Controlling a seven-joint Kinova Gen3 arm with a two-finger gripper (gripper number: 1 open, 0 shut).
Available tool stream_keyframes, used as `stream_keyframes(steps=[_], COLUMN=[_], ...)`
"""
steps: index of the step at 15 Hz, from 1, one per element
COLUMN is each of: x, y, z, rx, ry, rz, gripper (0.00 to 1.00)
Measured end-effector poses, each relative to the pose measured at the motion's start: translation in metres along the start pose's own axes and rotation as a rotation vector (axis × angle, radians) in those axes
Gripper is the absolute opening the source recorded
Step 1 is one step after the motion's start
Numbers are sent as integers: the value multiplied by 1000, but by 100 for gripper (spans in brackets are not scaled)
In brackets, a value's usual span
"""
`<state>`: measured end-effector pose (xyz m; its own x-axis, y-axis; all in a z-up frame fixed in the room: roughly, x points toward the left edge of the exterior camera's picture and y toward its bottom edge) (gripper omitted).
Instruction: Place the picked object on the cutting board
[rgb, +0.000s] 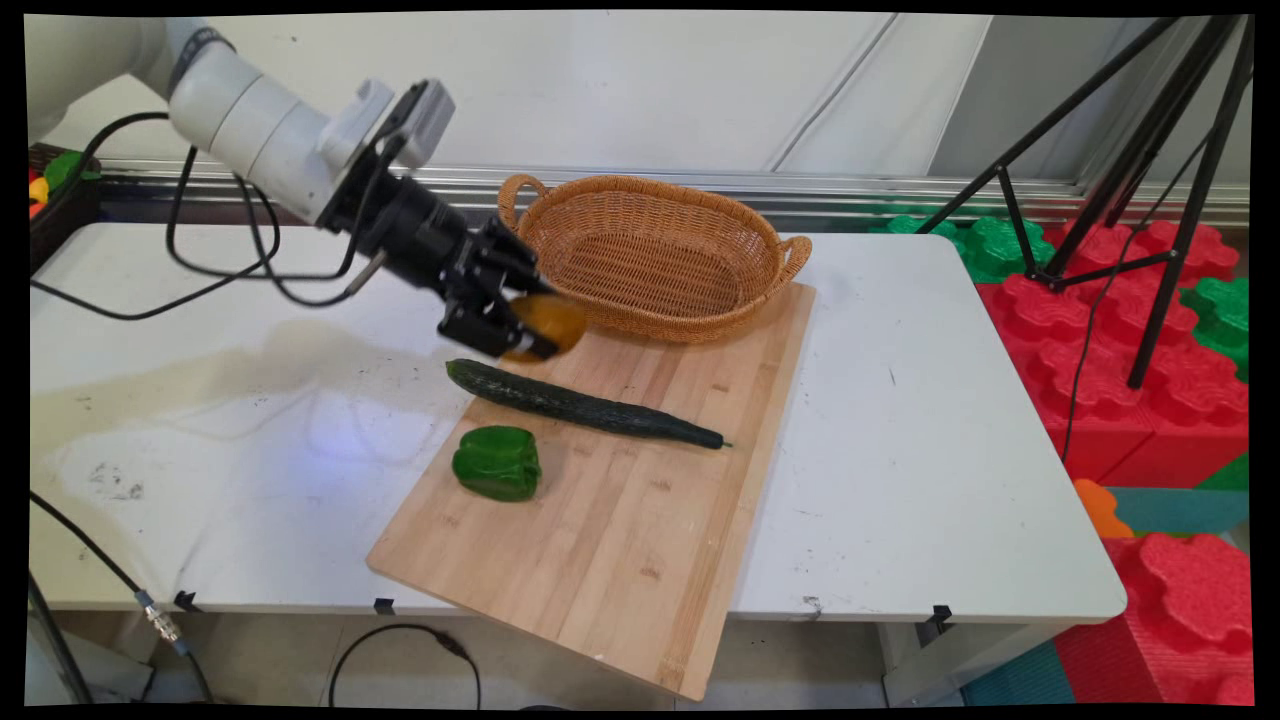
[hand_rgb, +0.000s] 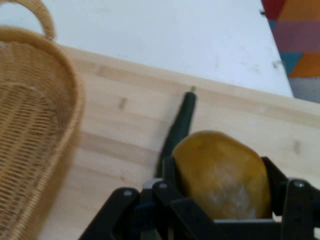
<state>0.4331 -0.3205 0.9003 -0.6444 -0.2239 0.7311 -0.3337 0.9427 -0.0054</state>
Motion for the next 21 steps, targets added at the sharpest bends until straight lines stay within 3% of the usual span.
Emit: stream_keyframes(steps=[5,9,15,21], x=[-4,-5,-8,-8], y=[35,52,63,64], z=[27,63,121,157], rx=[-58,-76,-68,-49], ry=[-54,-97,-170,-198], rz=[45,48,25,12], gripper=[0,0,0,0])
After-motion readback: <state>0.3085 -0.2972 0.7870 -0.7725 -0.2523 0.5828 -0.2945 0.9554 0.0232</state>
